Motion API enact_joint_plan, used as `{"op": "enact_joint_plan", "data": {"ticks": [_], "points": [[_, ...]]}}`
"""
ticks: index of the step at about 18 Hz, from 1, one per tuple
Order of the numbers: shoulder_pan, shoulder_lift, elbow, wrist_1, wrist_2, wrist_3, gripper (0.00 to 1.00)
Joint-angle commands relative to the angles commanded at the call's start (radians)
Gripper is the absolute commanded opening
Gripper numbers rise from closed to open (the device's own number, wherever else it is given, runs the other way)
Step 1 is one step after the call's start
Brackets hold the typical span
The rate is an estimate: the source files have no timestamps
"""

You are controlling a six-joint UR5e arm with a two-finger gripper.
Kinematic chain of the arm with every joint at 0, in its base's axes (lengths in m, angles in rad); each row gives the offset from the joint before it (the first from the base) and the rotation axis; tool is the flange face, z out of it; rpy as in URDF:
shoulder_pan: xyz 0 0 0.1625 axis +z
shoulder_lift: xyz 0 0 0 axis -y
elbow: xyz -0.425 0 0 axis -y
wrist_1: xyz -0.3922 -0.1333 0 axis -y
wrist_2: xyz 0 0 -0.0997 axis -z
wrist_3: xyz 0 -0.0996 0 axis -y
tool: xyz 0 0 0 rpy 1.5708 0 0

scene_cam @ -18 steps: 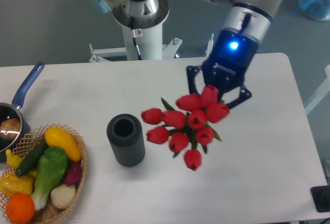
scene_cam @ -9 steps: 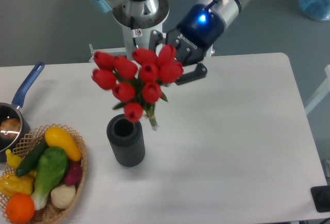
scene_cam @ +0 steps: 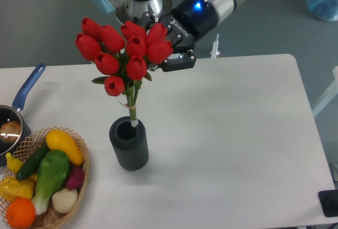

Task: Insert the flowers into the vase
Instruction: 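Lower the tulip stems down into the black vase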

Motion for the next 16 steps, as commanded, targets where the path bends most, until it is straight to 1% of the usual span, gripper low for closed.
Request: {"op": "enact_joint_plan", "data": {"ticks": [2, 9, 12, 14, 16], "points": [[0.000, -0.006, -0.017, 0.000, 0.000, 0.008, 0.00], [0.000, -0.006, -0.084, 0.000, 0.000, 0.109, 0.00], [0.000, -0.005, -0.103, 0.000, 0.000, 0.114, 0.00], [0.000, -0.003, -0.126, 0.003, 0.002, 0.117, 0.00], [0.000, -0.002, -0.130, 0.002, 0.002, 0.130, 0.00]]}}
